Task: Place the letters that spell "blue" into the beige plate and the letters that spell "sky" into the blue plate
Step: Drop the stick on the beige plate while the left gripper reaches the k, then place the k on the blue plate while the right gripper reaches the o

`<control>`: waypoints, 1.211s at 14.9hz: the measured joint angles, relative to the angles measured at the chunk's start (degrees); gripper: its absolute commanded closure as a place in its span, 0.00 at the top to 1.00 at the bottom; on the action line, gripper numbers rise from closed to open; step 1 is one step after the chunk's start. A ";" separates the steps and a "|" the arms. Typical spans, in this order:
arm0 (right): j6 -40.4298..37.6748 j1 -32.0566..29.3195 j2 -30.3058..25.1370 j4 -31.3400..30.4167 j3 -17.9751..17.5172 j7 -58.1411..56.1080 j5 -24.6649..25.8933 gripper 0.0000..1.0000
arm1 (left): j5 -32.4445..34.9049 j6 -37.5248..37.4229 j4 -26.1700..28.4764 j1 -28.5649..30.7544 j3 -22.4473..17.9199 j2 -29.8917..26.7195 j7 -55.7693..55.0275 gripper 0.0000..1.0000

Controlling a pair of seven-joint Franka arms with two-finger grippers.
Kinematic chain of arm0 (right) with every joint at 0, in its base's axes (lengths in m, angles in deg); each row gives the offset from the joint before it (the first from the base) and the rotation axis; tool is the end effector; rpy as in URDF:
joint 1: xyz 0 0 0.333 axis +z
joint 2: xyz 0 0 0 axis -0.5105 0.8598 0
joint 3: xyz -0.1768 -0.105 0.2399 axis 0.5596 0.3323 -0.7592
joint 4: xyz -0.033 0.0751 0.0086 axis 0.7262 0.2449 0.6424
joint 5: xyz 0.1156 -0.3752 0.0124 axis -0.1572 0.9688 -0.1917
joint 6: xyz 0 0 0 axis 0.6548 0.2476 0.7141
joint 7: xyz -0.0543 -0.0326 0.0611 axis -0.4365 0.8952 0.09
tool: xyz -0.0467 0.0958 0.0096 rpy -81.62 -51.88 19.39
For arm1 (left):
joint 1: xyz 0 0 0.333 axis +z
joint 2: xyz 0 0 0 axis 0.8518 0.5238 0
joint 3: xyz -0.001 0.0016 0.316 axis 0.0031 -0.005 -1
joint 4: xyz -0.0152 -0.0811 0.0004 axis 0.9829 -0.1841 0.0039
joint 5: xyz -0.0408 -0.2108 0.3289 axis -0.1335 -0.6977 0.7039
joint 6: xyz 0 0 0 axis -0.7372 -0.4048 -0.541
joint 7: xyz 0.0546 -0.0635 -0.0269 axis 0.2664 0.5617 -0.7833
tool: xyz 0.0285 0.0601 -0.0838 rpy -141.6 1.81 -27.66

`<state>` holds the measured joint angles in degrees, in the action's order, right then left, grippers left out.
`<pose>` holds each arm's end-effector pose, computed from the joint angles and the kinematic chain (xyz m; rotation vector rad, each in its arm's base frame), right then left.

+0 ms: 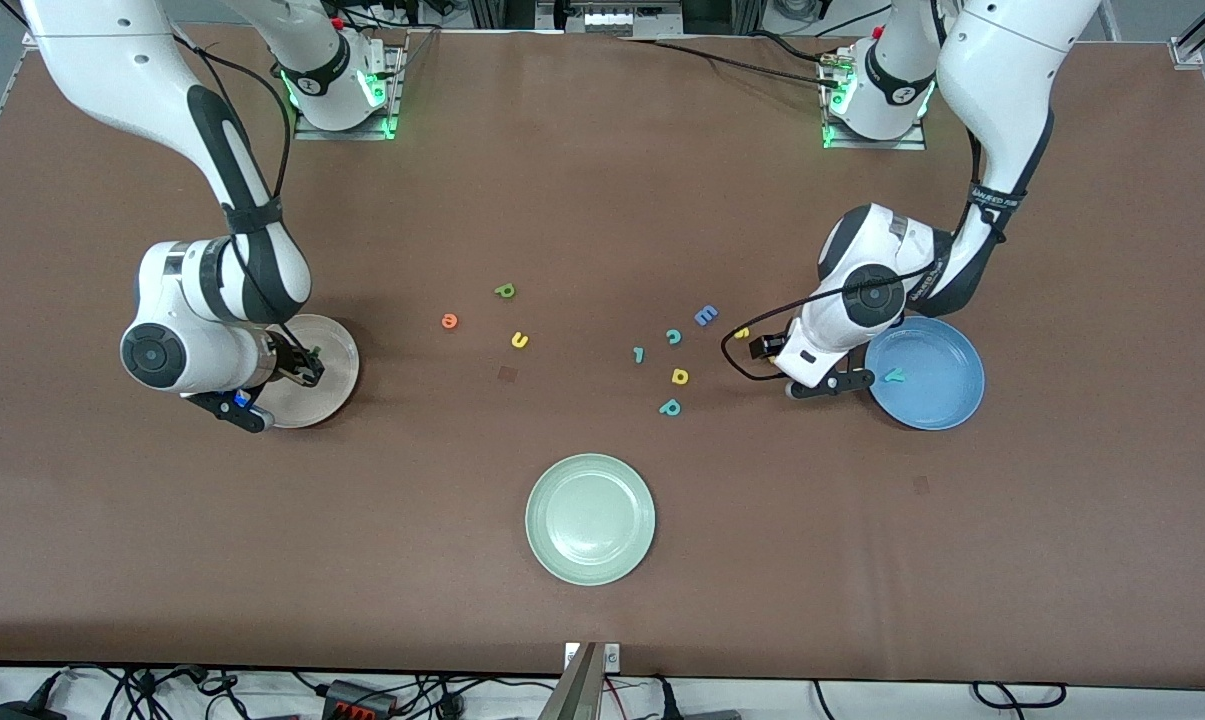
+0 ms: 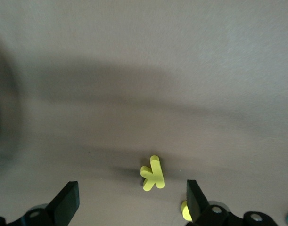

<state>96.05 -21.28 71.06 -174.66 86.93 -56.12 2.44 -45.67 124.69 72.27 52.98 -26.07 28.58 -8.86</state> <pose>0.6014 0.0394 0.2092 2.9384 -0.6784 -0.4533 0.5368 -0.2119 0.1908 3.0983 0.3354 -0.2680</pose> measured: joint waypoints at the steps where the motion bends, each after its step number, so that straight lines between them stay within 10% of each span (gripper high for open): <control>1: 0.36 -0.69 0.57 0.00 0.00 -0.85 0.00 1.00 | 0.00 0.88 0.32 0.00 0.00 0.41 -0.06 0.80; 4: 0.49 -1.23 0.30 0.43 -0.47 -2.61 0.00 1.00 | 0.00 3.40 0.44 -0.01 0.03 1.53 -0.08 0.58; 12: 1.56 1.06 -3.18 -0.90 -11.40 -2.64 -0.14 1.00 | 0.00 3.83 0.46 -0.44 0.08 2.47 -0.10 0.47; 18: 14.05 3.59 -3.17 -8.60 -14.19 2.43 -0.16 1.00 | 0.00 3.91 0.25 -1.16 0.08 2.37 -0.11 0.09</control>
<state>110.10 -17.69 67.89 -183.26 72.74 -53.69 2.29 -45.67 128.60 72.52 51.82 -26.00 30.95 -8.97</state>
